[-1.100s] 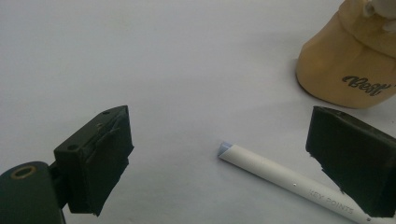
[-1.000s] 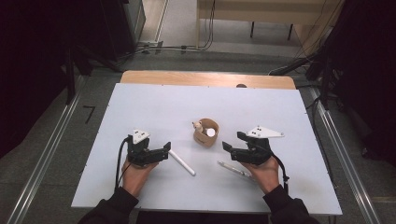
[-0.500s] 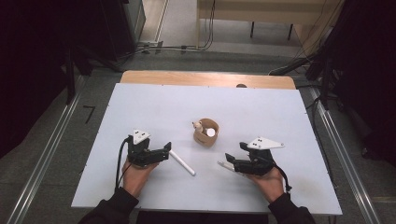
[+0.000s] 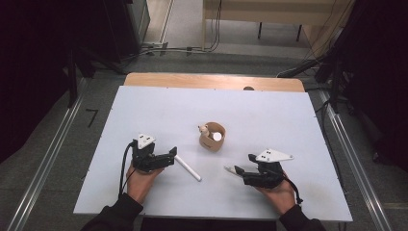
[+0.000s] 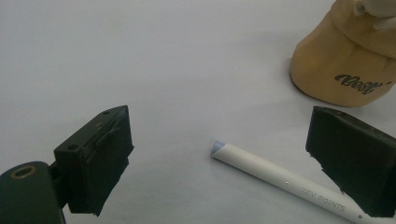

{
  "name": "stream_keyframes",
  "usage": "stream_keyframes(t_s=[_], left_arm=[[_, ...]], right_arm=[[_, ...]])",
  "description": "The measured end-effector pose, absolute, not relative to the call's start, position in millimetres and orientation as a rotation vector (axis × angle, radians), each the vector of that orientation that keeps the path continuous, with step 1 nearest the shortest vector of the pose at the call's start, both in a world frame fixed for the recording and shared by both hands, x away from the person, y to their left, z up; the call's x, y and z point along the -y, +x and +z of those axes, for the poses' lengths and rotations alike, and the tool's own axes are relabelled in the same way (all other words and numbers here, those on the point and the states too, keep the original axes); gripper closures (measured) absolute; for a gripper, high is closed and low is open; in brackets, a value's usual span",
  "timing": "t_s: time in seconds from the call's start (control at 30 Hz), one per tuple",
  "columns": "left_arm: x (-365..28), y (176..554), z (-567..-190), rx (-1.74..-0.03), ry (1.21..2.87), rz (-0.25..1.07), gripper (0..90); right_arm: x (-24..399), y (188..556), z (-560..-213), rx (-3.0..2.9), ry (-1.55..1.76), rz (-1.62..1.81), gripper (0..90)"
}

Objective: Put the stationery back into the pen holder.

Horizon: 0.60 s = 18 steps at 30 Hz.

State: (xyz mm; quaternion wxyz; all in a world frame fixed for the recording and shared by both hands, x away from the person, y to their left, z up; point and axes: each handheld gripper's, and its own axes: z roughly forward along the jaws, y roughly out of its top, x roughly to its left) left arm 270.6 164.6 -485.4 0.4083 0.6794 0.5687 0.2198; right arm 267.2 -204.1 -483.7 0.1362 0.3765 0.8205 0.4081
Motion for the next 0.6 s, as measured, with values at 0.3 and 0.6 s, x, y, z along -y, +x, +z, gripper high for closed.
stream_keyframes(t_s=[0.3,0.6], left_arm=[[-164,271,-486,-1.433,1.713,0.553,7.5],[-164,271,-486,-1.43,1.719,0.554,7.5]], right_arm=[[206,263,-492,-2.419,1.052,1.127,37.3],[198,264,-498,-2.48,1.0,1.083,47.2]])
